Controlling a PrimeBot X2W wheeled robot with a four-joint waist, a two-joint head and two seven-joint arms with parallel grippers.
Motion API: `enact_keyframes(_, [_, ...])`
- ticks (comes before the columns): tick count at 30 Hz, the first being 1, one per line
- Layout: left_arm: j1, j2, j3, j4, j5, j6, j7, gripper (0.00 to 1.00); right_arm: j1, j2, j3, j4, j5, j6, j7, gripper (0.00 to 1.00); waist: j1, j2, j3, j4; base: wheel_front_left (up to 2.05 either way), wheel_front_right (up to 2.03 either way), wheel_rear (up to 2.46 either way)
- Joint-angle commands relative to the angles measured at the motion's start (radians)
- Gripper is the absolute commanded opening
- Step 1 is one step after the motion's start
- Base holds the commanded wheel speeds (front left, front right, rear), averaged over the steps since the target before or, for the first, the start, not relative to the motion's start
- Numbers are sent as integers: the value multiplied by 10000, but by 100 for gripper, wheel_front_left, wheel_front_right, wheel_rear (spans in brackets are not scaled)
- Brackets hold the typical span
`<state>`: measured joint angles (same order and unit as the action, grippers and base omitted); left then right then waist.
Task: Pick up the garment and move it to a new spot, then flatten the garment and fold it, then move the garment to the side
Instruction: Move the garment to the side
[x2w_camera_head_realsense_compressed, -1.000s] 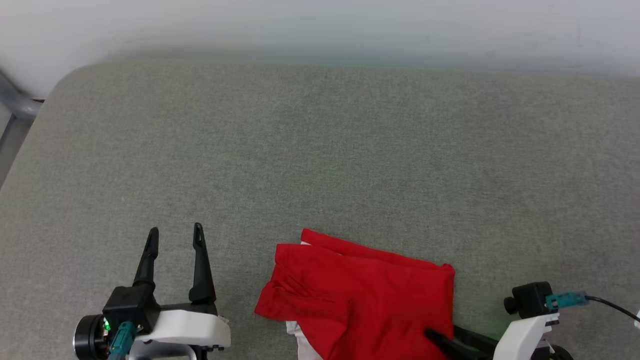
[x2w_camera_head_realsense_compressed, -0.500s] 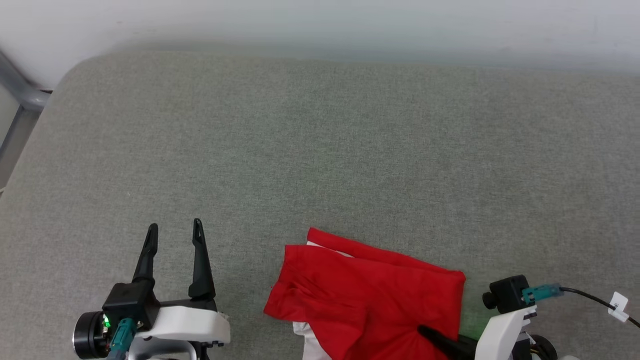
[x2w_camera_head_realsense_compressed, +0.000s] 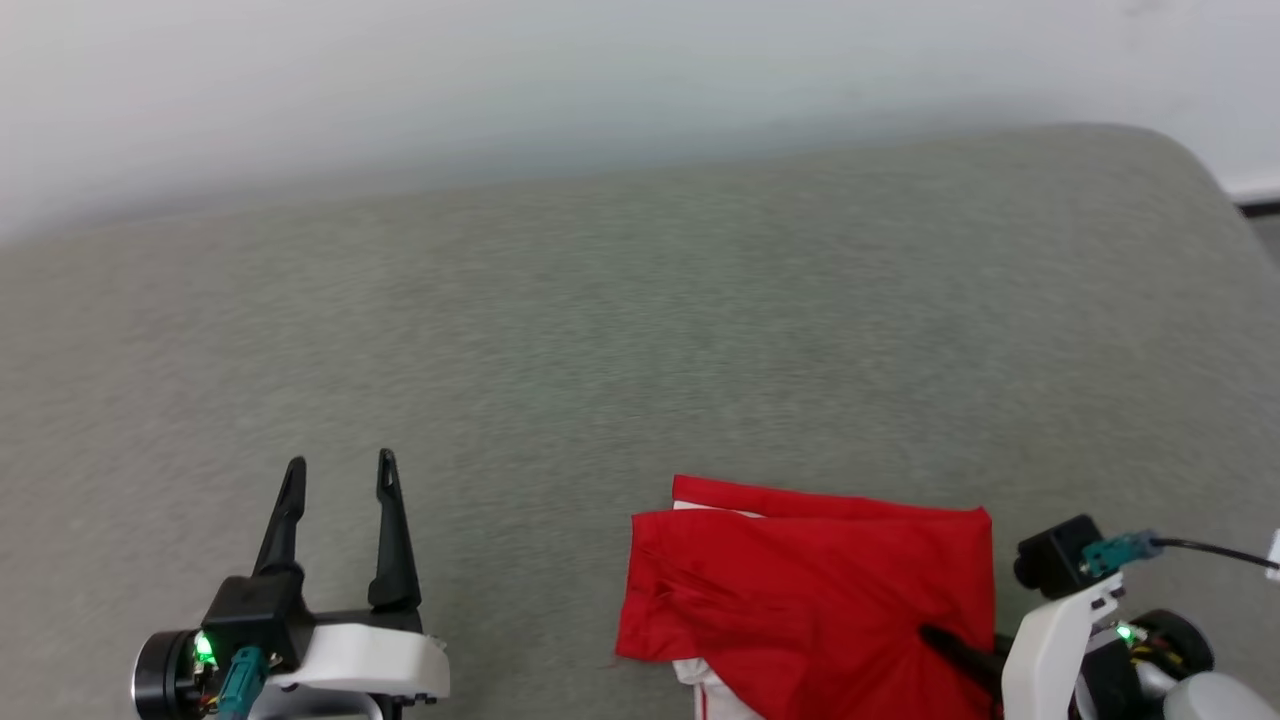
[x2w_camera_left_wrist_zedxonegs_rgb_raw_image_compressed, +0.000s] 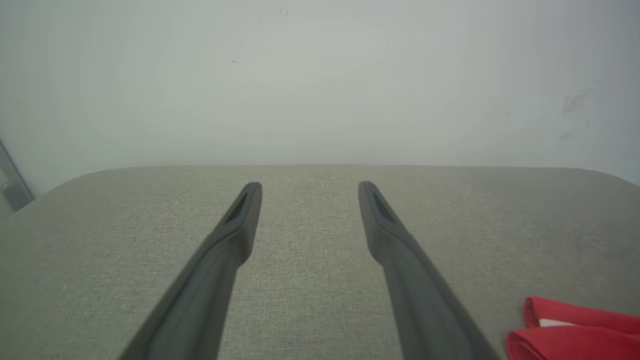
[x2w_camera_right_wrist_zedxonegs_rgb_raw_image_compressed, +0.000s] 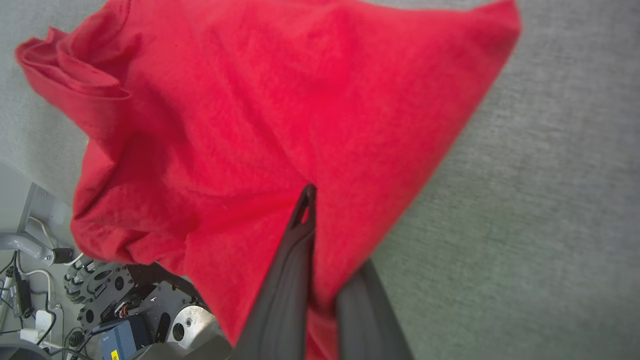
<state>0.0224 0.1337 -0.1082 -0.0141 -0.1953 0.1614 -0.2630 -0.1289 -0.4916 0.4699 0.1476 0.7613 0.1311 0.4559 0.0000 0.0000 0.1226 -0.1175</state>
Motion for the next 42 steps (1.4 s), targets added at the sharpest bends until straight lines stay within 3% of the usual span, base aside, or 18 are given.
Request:
enact_keyframes(1, [-155, 67, -28, -40, 80, 2, -23, 100, -240, -122, 31, -46, -101, -9, 56, 0, 0, 0, 93, -1082, 0, 0, 0])
enact_keyframes(9, [-863, 340, -340, -406, 568, 36, 300, 100, -1663, -698, 588, 217, -380, -9, -168, 0, 0, 0, 1037, -3278, 0, 0, 0])
enact_keyframes(15, [-1654, 601, -569, -750, 997, 32, 810, 100, -3367, -834, 1349, 938, -425, -10, -1014, 0, 0, 0, 2126, -4377, 0, 0, 0])
enact_keyframes(24, [-3344, 837, -1213, -1291, 1797, -216, 1610, 100, -5685, -1155, 1207, 3227, 279, -12, -2890, 0, 0, 0, 3792, -4458, 0, 0, 0])
enact_keyframes(35, [-5114, 985, -1908, -2241, 2725, -505, 2468, 100, -7516, -2188, 607, 6185, 2189, -12, -4442, 0, 0, 0, 5678, -3720, 0, 0, 0])
enact_keyframes(41, [-5559, 1063, -2138, -2587, 3073, -570, 2815, 100, -7912, -2034, 906, 7160, 2582, -10, -5211, 0, 0, 0, 6326, -3610, 0, 0, 0])
enact_keyframes(42, [-5608, 1065, -2166, -2589, 3093, -586, 2849, 100, -7971, -1957, 925, 7372, 2630, -10, -5414, 12, 0, 0, 6375, -3596, 0, 0, 0])
